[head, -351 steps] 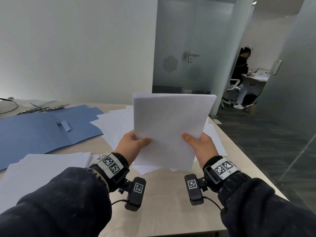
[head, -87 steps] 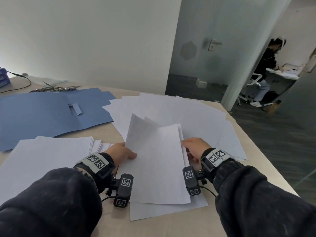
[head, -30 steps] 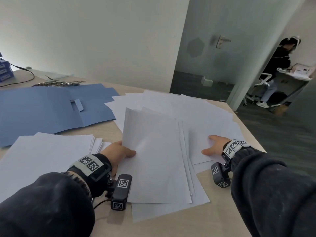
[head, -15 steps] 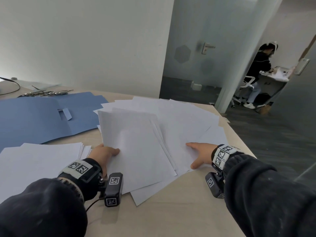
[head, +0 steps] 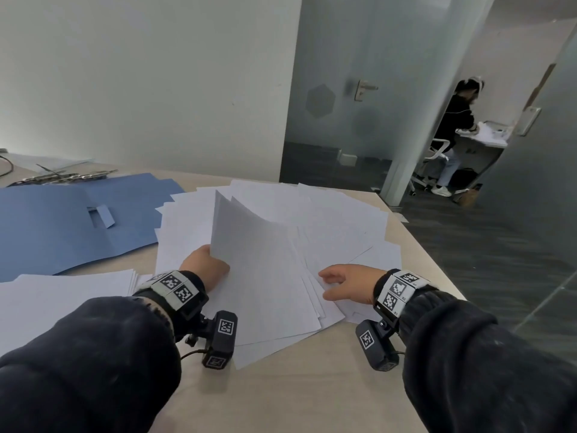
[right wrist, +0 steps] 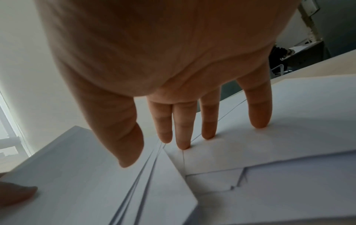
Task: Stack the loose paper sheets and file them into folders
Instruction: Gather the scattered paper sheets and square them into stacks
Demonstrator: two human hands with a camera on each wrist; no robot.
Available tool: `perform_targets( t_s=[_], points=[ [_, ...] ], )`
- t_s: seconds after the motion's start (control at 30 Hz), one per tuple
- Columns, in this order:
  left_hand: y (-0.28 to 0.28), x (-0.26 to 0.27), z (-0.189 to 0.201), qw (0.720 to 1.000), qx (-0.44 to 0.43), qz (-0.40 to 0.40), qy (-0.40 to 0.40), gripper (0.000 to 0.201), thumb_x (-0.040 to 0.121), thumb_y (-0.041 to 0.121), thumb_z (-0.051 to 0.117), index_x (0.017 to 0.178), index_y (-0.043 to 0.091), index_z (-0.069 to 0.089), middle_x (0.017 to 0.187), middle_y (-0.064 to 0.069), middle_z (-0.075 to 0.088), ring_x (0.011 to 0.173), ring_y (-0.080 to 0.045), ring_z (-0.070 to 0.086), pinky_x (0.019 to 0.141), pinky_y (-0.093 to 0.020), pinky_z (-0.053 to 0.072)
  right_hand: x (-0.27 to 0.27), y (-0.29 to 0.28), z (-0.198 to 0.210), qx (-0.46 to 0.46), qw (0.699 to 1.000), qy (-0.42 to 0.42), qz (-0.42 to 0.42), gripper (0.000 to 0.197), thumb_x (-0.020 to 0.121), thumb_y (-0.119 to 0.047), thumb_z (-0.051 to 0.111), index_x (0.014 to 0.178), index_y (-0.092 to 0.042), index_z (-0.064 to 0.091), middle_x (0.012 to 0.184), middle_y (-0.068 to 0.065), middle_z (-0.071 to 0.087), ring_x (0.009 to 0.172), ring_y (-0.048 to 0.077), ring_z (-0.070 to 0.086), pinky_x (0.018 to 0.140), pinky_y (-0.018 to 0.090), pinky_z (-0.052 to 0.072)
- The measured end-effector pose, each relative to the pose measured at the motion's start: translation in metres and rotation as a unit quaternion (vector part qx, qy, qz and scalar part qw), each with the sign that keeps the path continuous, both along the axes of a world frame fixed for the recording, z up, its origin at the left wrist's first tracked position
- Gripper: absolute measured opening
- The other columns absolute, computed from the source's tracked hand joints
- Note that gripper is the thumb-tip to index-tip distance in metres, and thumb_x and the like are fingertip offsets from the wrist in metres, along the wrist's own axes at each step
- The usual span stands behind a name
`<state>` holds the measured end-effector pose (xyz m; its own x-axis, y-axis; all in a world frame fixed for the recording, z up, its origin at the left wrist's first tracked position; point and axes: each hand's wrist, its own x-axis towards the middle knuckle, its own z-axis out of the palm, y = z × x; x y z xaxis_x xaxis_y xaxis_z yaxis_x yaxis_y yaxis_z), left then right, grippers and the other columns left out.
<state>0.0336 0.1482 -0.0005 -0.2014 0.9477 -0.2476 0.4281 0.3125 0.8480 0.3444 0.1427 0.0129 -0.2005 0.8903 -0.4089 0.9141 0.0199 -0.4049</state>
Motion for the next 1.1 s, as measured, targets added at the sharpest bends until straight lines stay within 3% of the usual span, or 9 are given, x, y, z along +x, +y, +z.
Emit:
perform_targets(
  t_s=[0.3,0.4,0.5,0.63,0.8,0.87,0.97,1.03,1.1],
  points=[
    [0.022,0.022,-0.007,0.997,-0.02,0.0,-0.073,0.028,0.086,0.007,0.063,0.113,0.011,0.065,0.109,-0.017,0.07,0.1,-0.041,0.067,0.097,-0.054,0.054,-0.003,0.002,0.001,0.001,1.0,-0.011,-0.004,0.066,0.09,-0.046,0.067,0.148,-0.024,0.044,0.15,-0.005,0.05,0.136,0.009,0.048,0.116,0.027,0.033],
    [0.029,0.021,-0.016,0.992,-0.023,0.008,-0.121,0.025,0.072,0.011,0.066,0.096,0.015,0.066,0.106,-0.021,0.072,0.097,-0.044,0.069,0.095,-0.058,0.055,-0.001,0.001,0.001,0.004,1.0,-0.003,-0.008,0.065,0.09,-0.047,0.067,0.147,-0.025,0.046,0.149,-0.006,0.051,0.134,0.008,0.049,0.114,0.026,0.034],
    [0.029,0.023,-0.017,0.986,-0.024,0.013,-0.164,0.032,0.062,0.013,0.065,0.094,0.014,0.068,0.101,-0.021,0.074,0.094,-0.044,0.071,0.093,-0.061,0.055,-0.001,0.001,0.0,0.006,1.0,0.005,-0.016,0.063,0.09,-0.046,0.067,0.146,-0.026,0.048,0.147,-0.007,0.052,0.133,0.007,0.05,0.112,0.024,0.035],
    [0.02,0.031,-0.005,0.978,-0.017,0.02,-0.205,0.021,0.085,-0.001,0.061,0.103,0.01,0.064,0.102,-0.024,0.072,0.094,-0.046,0.07,0.091,-0.064,0.055,-0.001,0.0,0.0,0.01,1.0,0.009,-0.021,0.061,0.09,-0.047,0.066,0.144,-0.026,0.049,0.146,-0.009,0.053,0.131,0.006,0.051,0.108,0.022,0.035],
    [0.009,0.03,-0.011,0.974,-0.001,0.079,-0.211,0.071,0.084,0.009,0.073,0.146,0.017,0.039,0.116,-0.019,0.065,0.097,-0.042,0.069,0.09,-0.058,0.056,-0.001,-0.002,-0.002,0.008,0.999,0.022,-0.034,0.06,0.09,-0.046,0.066,0.144,-0.028,0.049,0.146,-0.009,0.053,0.131,0.005,0.05,0.107,0.021,0.034],
    [0.005,0.025,-0.015,0.975,-0.023,0.099,-0.199,0.077,0.086,0.018,0.076,0.151,0.006,0.036,0.125,-0.025,0.062,0.103,-0.043,0.067,0.09,-0.054,0.055,-0.001,-0.003,-0.002,0.009,0.999,0.024,-0.035,0.06,0.091,-0.047,0.065,0.145,-0.027,0.048,0.147,-0.009,0.052,0.132,0.006,0.05,0.11,0.022,0.033],
    [0.004,0.02,-0.021,0.964,-0.079,0.067,-0.245,0.049,0.083,0.018,0.078,0.125,-0.004,0.062,0.104,-0.026,0.073,0.09,-0.045,0.072,0.082,-0.061,0.058,-0.004,-0.003,0.0,0.008,0.999,0.018,-0.029,0.06,0.092,-0.05,0.063,0.146,-0.028,0.047,0.149,-0.008,0.05,0.134,0.008,0.048,0.113,0.025,0.033],
    [0.007,0.015,-0.029,0.969,-0.096,0.034,-0.225,0.043,0.077,0.015,0.078,0.115,-0.001,0.066,0.098,-0.025,0.076,0.092,-0.048,0.072,0.088,-0.069,0.053,-0.006,-0.003,0.002,0.004,1.0,0.007,-0.02,0.061,0.093,-0.051,0.061,0.147,-0.028,0.046,0.15,-0.008,0.049,0.135,0.009,0.047,0.115,0.027,0.032],
    [0.013,0.01,-0.032,0.979,-0.075,0.013,-0.19,0.038,0.078,0.011,0.074,0.114,0.001,0.067,0.098,-0.023,0.076,0.093,-0.048,0.072,0.09,-0.068,0.054,-0.008,-0.003,0.004,0.008,1.0,-0.002,-0.014,0.06,0.094,-0.051,0.06,0.147,-0.027,0.046,0.15,-0.008,0.05,0.135,0.01,0.048,0.114,0.026,0.032]
  ],
)
